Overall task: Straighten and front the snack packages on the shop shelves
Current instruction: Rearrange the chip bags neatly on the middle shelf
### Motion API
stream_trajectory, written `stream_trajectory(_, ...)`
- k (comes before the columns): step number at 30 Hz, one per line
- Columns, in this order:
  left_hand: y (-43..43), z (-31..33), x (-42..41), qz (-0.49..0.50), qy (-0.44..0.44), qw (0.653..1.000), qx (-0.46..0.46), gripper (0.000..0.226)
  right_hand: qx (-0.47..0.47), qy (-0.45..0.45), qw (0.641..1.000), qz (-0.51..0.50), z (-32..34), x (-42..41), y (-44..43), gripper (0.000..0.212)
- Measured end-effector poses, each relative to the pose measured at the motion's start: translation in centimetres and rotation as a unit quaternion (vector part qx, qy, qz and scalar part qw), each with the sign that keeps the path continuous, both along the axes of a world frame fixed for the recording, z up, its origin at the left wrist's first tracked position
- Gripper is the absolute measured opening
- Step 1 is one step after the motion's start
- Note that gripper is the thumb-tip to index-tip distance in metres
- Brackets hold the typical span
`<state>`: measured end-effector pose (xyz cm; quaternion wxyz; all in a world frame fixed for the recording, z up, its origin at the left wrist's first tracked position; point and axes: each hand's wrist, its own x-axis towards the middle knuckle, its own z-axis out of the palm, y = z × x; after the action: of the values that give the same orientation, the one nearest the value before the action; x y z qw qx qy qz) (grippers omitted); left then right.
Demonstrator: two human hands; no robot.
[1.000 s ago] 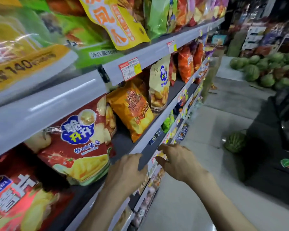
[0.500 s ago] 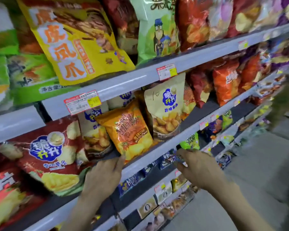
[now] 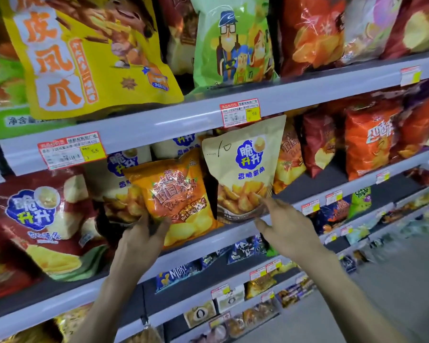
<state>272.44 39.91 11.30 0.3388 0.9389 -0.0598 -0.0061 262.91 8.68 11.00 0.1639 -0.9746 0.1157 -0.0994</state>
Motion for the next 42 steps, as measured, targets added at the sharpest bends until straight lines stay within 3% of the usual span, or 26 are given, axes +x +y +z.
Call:
stream_trajectory(5,-1.9,-1.6,2.5,0.037,0.060,0.990,-0.125,0.106,0.163,-0.039,0.986,-0.018,-0.4,3.7,-4.2,0.087)
stream_trajectory(7,-2.0,-2.5,3.8,0.027,0.069,0.981,-0.180,0.105,0.257,-0.056,0.965,-0.007,-0.4,4.8,-5.7,0.095)
stream_trajectory(10,-2.6,-3.2,4.7,-0.023,0.071,0.956,-0.283,0.085,0.348,-0.040,0.937,0.023,-0.4,6.2,-7.4,0.083)
stream_trajectory(13,-3.4,-3.4,4.2,-0.017,0.051,0.940,-0.336,0.078,0.352,-0.014,0.933,0.068,-1.5,7.2,-9.0,0.075)
stream_trajectory(16,-3.9,-3.3,3.1,0.012,0.033,0.935,-0.352,0.086,0.366,0.003,0.927,0.087,-2.4,8.3,-10.7,0.076)
stream_trajectory(19,-5.0,-3.1,0.5,0.069,-0.039,0.944,-0.320,0.087,0.359,0.015,0.926,0.115,-2.6,9.3,-12.1,0.061)
stream_trajectory(23,-5.0,-3.0,-2.9,0.159,-0.133,0.926,-0.316,0.081,0.339,0.020,0.927,0.158,-3.0,9.7,-13.3,0.044)
stream_trajectory(25,-4.7,-3.1,-4.4,0.202,-0.170,0.906,-0.331,0.068,0.348,0.024,0.920,0.181,-3.2,9.8,-13.7,0.045)
stream_trajectory(28,-4.9,-3.1,-7.1,0.268,-0.230,0.849,-0.393,0.043,0.368,0.033,0.905,0.210,-3.5,10.1,-13.6,0.051)
stream_trajectory(32,-5.4,-3.7,-11.3,0.337,-0.255,0.796,-0.433,0.044,0.367,0.034,0.896,0.248,-3.7,10.4,-12.0,0.048)
stream_trajectory(35,-5.6,-3.8,-13.8,0.339,-0.228,0.811,-0.418,0.050,0.351,0.040,0.893,0.278,-3.5,10.6,-9.9,0.040)
stream_trajectory(39,-4.9,-3.5,-15.3,0.347,-0.197,0.823,-0.403,0.083,0.349,0.045,0.884,0.308,-3.0,11.6,-5.6,0.043)
stream_trajectory(42,-4.5,-2.8,-15.4,0.336,-0.176,0.828,-0.412,0.082,0.353,0.060,0.879,0.315,-3.0,12.0,-2.1,0.046)
